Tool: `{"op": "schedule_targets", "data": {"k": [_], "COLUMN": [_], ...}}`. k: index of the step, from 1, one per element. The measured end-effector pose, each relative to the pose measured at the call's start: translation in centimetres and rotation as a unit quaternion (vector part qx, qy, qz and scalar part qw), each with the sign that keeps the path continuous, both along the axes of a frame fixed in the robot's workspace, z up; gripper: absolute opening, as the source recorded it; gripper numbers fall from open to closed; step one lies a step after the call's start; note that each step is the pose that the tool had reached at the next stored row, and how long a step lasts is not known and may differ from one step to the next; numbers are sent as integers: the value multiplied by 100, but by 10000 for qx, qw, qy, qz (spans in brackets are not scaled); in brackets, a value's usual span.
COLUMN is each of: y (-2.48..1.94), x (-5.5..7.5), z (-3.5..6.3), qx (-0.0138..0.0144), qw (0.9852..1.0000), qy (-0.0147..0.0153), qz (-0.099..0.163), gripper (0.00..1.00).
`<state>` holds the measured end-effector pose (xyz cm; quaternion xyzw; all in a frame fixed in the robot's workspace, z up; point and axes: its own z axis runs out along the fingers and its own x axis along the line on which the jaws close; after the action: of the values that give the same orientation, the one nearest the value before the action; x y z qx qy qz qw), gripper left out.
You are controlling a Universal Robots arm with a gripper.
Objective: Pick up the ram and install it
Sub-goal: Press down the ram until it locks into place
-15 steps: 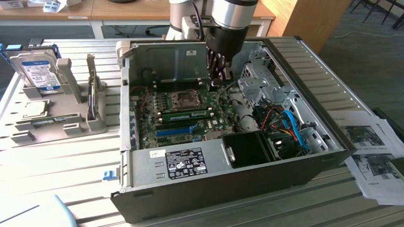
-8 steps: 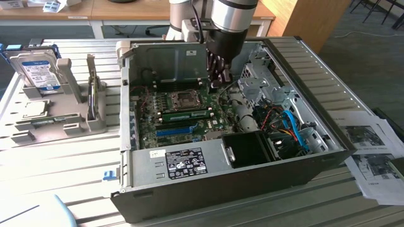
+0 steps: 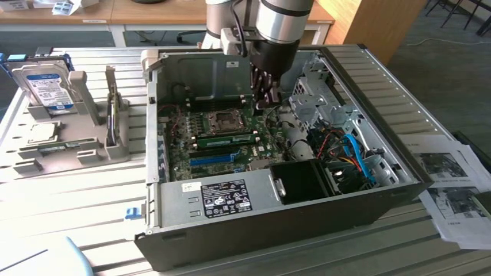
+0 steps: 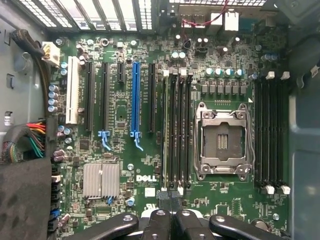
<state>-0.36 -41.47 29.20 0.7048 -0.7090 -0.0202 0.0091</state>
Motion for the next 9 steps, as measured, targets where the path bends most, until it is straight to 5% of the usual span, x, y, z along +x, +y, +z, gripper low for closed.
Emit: {"op": "schedule_targets", "data": {"k": [9], "y": [0], "x": [0], "z": [-76], "qx": [0], "qw": [10000], "qy": [0], "qz": [0], "gripper": [9]}}
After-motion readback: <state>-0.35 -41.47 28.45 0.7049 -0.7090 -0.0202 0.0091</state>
